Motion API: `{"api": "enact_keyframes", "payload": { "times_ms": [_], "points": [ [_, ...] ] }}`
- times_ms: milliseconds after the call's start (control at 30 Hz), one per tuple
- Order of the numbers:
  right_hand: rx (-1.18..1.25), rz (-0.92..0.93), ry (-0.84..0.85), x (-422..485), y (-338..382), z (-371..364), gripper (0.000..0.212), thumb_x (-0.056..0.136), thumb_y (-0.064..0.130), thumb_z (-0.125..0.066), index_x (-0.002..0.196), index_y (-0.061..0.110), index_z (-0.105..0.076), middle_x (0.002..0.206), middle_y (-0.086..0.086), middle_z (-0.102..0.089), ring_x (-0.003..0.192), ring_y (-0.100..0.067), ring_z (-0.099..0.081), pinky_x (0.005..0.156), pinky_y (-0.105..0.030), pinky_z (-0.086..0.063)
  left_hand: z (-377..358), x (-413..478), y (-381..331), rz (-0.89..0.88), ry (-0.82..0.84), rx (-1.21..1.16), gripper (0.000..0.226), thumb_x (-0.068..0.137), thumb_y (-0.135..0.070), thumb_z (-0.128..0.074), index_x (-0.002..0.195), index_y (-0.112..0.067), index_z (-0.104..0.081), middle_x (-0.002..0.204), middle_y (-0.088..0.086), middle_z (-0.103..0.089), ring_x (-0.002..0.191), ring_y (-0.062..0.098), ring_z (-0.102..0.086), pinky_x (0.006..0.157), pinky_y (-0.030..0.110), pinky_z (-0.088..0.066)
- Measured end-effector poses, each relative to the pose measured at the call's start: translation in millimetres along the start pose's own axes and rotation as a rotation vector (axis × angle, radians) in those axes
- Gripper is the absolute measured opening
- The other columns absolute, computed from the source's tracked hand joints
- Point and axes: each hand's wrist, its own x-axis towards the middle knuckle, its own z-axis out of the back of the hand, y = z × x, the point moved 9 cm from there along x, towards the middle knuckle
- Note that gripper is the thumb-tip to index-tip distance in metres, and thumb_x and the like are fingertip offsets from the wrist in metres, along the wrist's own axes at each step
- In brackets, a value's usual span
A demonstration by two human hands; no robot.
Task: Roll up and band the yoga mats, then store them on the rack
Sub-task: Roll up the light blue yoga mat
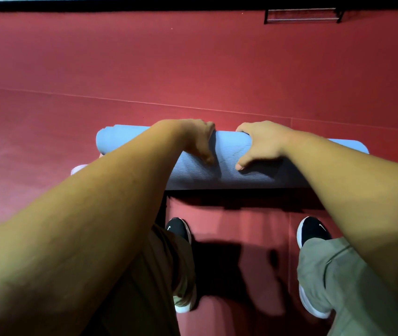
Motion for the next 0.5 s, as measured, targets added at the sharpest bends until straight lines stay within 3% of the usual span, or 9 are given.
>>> {"api": "enact_keyframes", "payload": {
  "times_ms": [133,267,333,433,500],
  "points": [
    [0.065,-0.008,0.022,2.5,-0.3,-0.5,0.088,0.057,0.063,-0.094,0.133,0.038,-0.058,0.122,0.005,-0.066,0.108,-0.024,-0.06,0.087,-0.037,-0.05,1.9,-4.9,-3.1,-0.004,-0.049,0.167,0.126,0.049,-0.073,-0.095,0.148,-0.017,-0.041,0.145,0.006,-0.05,0.136,0.032,-0.049,0.111,0.053,-0.045],
    [0.07,-0.01,0.087,3.8,-1.8,-5.9,0.09,0.061,0.058,-0.095,0.138,0.034,-0.055,0.128,0.003,-0.065,0.112,-0.023,-0.061,0.094,-0.037,-0.051,12.5,-4.7,-2.6,-0.013,-0.102,0.094,0.103,0.044,-0.068,-0.096,0.127,-0.023,-0.055,0.119,0.001,-0.065,0.107,0.028,-0.063,0.091,0.045,-0.057],
    [0.058,-0.007,0.1,3.9,1.0,-5.4,0.101,0.062,0.059,-0.095,0.147,0.032,-0.048,0.136,0.0,-0.06,0.12,-0.025,-0.059,0.101,-0.04,-0.05,14.7,-5.7,1.8,0.0,-0.089,0.071,0.095,0.042,-0.07,-0.093,0.119,-0.025,-0.059,0.109,-0.001,-0.067,0.097,0.026,-0.064,0.084,0.043,-0.059],
    [-0.076,0.024,0.04,5.7,9.8,-1.3,0.136,0.046,0.077,-0.09,0.159,0.034,-0.029,0.149,-0.002,-0.045,0.135,-0.033,-0.051,0.11,-0.051,-0.045,13.5,-5.7,9.2,0.043,-0.051,0.018,0.094,0.04,-0.071,-0.09,0.119,-0.027,-0.064,0.107,-0.002,-0.069,0.096,0.026,-0.066,0.086,0.042,-0.06],
    [-0.151,0.031,-0.006,4.4,13.7,0.6,0.135,0.045,0.079,-0.09,0.157,0.037,-0.028,0.148,0.0,-0.044,0.134,-0.034,-0.05,0.106,-0.052,-0.044,14.2,-6.4,11.6,0.059,-0.032,-0.043,0.093,0.042,-0.071,-0.091,0.12,-0.027,-0.067,0.108,-0.001,-0.071,0.096,0.026,-0.067,0.089,0.043,-0.061]
  ]
}}
